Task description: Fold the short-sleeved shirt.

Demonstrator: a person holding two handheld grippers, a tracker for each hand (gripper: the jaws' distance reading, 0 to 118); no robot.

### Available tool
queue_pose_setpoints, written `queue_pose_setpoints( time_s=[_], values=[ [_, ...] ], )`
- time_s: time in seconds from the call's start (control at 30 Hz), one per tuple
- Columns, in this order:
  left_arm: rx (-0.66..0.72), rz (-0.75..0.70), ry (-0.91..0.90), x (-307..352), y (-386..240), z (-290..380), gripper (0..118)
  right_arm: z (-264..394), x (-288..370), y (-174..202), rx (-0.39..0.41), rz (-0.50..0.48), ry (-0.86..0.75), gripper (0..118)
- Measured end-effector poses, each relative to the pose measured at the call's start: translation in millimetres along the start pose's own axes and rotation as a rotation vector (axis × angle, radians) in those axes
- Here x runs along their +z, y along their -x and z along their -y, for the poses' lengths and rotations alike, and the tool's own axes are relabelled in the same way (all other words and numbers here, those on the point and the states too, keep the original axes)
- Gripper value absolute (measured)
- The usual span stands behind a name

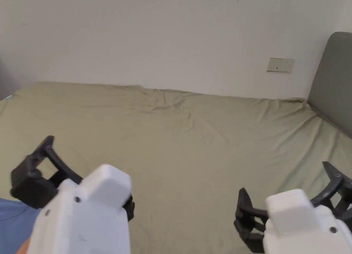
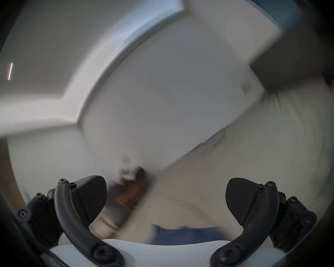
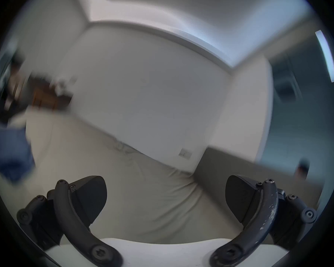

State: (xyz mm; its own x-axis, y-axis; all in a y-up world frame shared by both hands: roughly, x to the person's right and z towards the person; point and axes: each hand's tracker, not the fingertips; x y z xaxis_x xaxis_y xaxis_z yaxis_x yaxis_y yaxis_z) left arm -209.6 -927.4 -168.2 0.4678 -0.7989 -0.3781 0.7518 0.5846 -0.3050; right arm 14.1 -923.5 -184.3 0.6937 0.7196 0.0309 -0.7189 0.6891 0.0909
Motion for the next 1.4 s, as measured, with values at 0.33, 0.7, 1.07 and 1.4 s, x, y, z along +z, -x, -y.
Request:
queue_pose_setpoints(
  time_s=[0.33, 0.7, 1.07, 1.4],
  values=[
    [-0.212, 0.099, -0.121, 17, -25, 0, 118, 7, 2, 45, 0.342, -0.074, 0.062, 118],
    [0.591, 0.121, 0.148, -8, 41, 7, 118, 15, -2, -36, -0.671, -0.048, 0.105, 118],
    [1.192, 0.127, 0.073, -6, 75, 39, 118, 19, 12, -51, -0.708, 0.089, -0.037, 118],
    [1.034, 0.130, 0.053, 1, 71, 25, 118, 11, 8, -40, -0.694, 0.021, 0.013, 118]
  ],
)
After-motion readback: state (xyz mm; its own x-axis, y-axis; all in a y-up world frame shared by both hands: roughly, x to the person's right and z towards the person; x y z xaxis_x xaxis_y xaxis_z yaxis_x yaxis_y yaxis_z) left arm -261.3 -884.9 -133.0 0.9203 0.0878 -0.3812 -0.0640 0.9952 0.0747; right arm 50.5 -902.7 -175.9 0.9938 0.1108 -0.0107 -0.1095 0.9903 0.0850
